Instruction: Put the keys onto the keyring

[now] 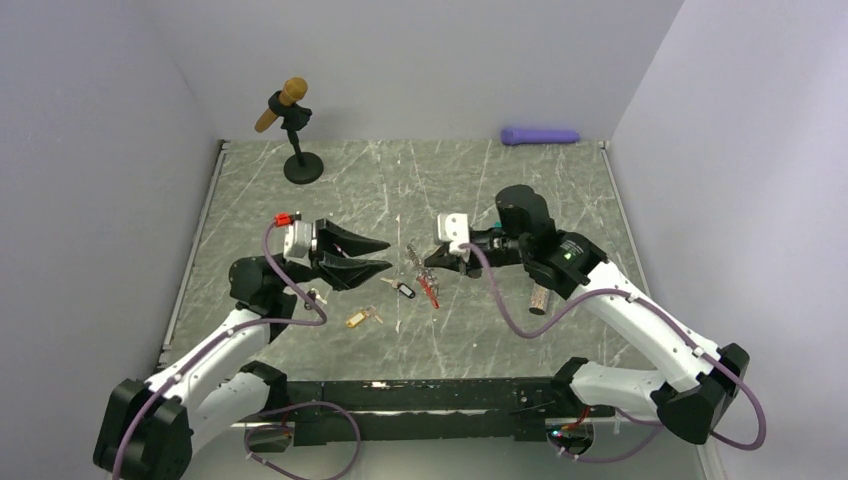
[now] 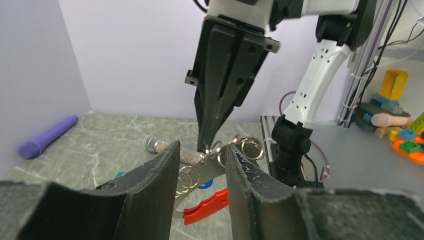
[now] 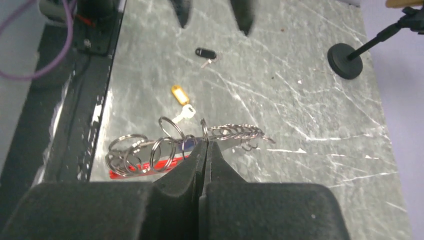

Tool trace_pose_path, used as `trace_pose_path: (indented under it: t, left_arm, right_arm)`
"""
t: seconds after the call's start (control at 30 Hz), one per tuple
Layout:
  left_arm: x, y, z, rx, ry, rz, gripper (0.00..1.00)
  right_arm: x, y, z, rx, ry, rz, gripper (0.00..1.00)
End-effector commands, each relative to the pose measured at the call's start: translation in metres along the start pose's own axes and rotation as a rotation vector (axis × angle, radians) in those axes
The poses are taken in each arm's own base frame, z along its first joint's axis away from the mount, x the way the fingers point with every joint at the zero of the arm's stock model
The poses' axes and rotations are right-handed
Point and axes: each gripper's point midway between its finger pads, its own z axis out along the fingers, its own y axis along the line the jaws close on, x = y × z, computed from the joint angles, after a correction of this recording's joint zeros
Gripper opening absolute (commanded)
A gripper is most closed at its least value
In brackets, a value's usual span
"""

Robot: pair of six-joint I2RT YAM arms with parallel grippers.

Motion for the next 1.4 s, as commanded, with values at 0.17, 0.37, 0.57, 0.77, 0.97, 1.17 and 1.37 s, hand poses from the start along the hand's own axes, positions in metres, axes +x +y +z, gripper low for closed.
trace_pose_path:
  t: [0.17, 0.37, 0.57, 0.77, 0.97, 1.17, 1.37]
  left_arm:
    - [0.035, 0.010, 0.007, 0.017, 0.298, 0.003, 0.43]
    - [0.053, 0.006, 0.022, 0.018, 0.379, 0.010, 0.40]
    - [0.064, 0.001, 0.030, 0.015, 0.390, -0.004, 0.35]
    - [0.074, 0.000, 0.040, -0.011, 0.392, -0.019, 0.31]
    - [0.077, 0.008, 0.044, -0.074, 0.416, 0.021, 0.29]
    - [0.079, 0.014, 0.043, -0.111, 0.440, 0.051, 0.24]
    - [0.080, 0.014, 0.045, -0.120, 0.446, 0.048, 0.23]
  right_arm:
    - [0.016, -0.002, -0.008, -0.048, 0.304, -0.220, 0.00]
    - [0.017, -0.002, -0.005, -0.039, 0.334, -0.230, 0.00]
    - [0.016, -0.002, -0.003, -0.030, 0.325, -0.200, 0.00]
    - [0.017, -0.001, -0.001, -0.029, 0.318, -0.173, 0.00]
    - [0.016, 0.001, 0.001, -0.035, 0.308, -0.152, 0.00]
    - [0.016, 0.003, 0.003, -0.040, 0.297, -0.138, 0.00]
    - [0.016, 0.003, 0.004, -0.038, 0.293, -0.126, 0.00]
